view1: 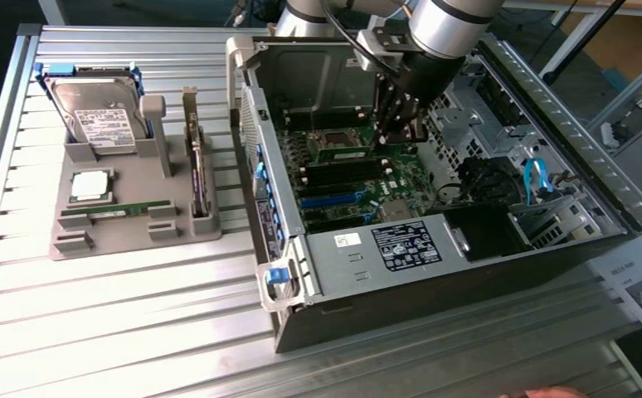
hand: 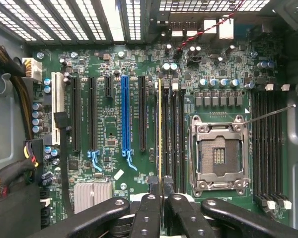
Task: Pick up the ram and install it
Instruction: 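Insert the ram into the slot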
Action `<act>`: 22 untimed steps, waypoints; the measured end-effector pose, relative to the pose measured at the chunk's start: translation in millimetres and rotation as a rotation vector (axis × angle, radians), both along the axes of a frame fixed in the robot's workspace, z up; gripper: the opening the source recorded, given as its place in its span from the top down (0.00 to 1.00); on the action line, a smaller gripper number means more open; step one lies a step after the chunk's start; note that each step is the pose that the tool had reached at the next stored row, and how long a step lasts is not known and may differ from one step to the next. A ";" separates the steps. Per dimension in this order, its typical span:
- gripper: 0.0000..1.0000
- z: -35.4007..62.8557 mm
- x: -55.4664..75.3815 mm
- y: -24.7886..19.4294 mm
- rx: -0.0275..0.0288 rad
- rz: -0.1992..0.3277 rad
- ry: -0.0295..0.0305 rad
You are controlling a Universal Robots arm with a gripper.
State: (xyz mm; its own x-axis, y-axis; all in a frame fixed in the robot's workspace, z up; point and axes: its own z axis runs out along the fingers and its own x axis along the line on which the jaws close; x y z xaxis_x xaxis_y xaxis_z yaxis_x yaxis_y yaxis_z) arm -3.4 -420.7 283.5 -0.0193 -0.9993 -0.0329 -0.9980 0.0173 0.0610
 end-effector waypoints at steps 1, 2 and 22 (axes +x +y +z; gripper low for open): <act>0.88 -0.8 0.0 0.0 0.0000 0.000 0.0000; 0.88 -1.8 0.0 0.0 0.0001 0.000 -0.0001; 0.88 -20.4 0.0 0.1 0.0000 0.000 0.0000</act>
State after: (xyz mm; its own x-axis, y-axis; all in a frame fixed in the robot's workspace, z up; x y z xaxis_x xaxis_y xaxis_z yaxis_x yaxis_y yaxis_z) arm -3.4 -420.6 263.1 -0.0192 -0.9993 -0.0329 -0.9980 0.0172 0.0610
